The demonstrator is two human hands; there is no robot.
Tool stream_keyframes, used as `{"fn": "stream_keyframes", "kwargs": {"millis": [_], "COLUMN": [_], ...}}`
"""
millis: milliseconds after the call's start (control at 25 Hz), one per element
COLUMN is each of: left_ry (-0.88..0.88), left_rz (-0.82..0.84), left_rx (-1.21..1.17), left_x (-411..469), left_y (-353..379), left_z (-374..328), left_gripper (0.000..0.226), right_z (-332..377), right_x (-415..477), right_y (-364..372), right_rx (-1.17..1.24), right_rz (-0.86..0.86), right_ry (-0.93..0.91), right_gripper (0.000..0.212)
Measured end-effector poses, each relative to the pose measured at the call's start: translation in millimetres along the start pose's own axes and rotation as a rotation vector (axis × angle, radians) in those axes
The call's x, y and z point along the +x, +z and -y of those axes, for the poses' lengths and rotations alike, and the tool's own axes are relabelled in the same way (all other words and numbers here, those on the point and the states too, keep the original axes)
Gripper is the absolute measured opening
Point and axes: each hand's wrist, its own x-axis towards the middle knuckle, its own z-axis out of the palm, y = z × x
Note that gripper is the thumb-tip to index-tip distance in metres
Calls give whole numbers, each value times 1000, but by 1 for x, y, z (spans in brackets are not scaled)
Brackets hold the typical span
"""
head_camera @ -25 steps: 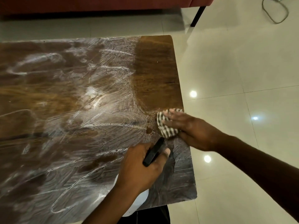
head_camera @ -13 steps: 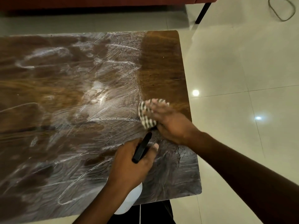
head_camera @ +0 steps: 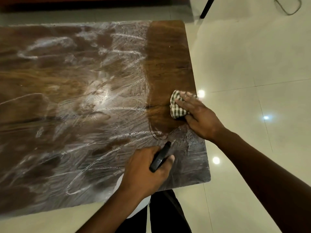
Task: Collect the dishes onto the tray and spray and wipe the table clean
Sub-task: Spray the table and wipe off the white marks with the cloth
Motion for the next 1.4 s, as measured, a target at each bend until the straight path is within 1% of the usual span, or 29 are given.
{"fn": "stream_keyframes", "kwargs": {"millis": [80,120,240,360,440,520,600,640,720,760,800,840,920,960,1000,1040,1080,1160,1240,1280,1320,1400], "left_ry": [-39,-70,-137,-140,-133,-120,-97,-81,-72,-77,-81,-84,-78,-72,-69,-74,-81,-87,-95,-103,-111,-108], "left_rz": [22,30,0,-27,-52,-86,-91,-90,-102,-104,-96,-80,-61,-66,-85,-108,-124,-131,-109,-102,-106,-124], "left_rx": [-22,-31,-58,-111,-144,-180,-139,-101,-53,-51,-58,-72,-108,-124,-139,-149,-155,-162,-157,-159,-157,-141], "left_x": [-13,-19,-32,-48,-58,-62,-64,-65,-66,-67,-68,-71,-77,-80,-83,-86,-88,-91,-92,-92,-93,-93], "left_y": [15,21,40,52,56,59,62,64,68,69,70,71,73,76,77,77,77,72,66,63,61,59], "left_z": [8,11,14,6,0,-2,-2,-2,-2,-2,-2,-3,-5,-6,-6,-6,-5,-1,4,5,5,8], "left_gripper": [50,51,58,55,49,44,45,48,53,55,56,55,52,49,45,40,36,32,36,39,40,36], "right_z": [-11,-19,-25,-15,-11,-9,-5,-4,-10,-20,-32,-43,-53,-50,-40,-27,-15,-3,-8,-18,-30,-48], "right_x": [-34,-45,-49,-49,-48,-48,-57,-65,-91,-105,-116,-120,-108,-94,-82,-75,-79,-121,-182,-202,-210,-201], "right_y": [2,0,-2,1,-2,-2,7,13,19,18,14,8,2,6,14,25,40,72,88,84,75,58], "right_rx": [26,67,234,293,296,230,134,88,-39,-101,-141,-150,-122,-110,-96,-92,-102,-170,-243,-256,-244,-200], "right_rz": [65,60,-4,-14,-13,-18,4,48,197,244,256,224,52,-36,-87,-102,-92,14,122,131,115,24], "right_ry": [-90,-92,18,88,116,110,40,-22,-193,-290,-352,-344,-180,-68,18,41,6,-217,-429,-494,-510,-408], "right_gripper": [62,59,55,54,54,53,56,57,60,62,62,61,60,59,59,60,62,63,60,59,59,55]}}
